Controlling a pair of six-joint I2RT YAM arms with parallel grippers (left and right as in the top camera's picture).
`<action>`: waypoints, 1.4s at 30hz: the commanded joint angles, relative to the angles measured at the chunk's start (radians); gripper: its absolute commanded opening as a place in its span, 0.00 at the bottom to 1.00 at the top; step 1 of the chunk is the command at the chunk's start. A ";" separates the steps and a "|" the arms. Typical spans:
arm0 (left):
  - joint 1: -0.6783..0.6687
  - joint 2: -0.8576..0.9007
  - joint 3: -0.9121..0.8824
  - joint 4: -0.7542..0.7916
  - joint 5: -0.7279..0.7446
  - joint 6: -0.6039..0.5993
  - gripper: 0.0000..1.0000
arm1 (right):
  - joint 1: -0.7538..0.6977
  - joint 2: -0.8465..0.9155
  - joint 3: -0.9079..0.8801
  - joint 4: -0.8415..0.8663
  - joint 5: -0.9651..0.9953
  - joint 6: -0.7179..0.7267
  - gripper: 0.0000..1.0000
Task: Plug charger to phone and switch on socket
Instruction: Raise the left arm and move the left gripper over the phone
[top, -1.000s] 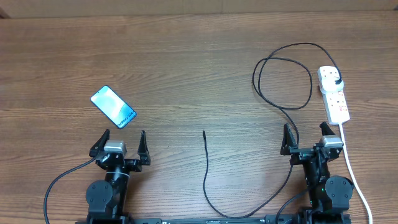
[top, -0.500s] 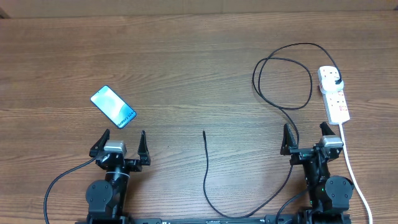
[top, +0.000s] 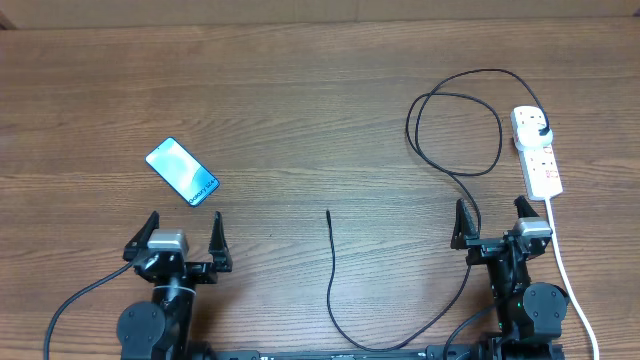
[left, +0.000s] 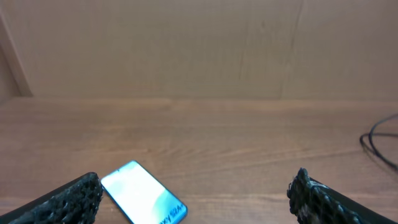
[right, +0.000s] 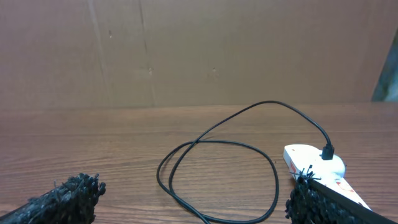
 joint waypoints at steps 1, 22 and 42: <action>0.007 -0.010 0.065 -0.019 -0.021 -0.028 1.00 | 0.006 -0.007 -0.011 0.004 0.008 -0.002 1.00; 0.007 0.446 0.487 -0.332 0.016 -0.061 0.99 | 0.006 -0.007 -0.011 0.004 0.008 -0.002 1.00; 0.007 1.040 0.938 -0.700 0.081 -0.062 0.99 | 0.006 -0.007 -0.011 0.004 0.008 -0.002 1.00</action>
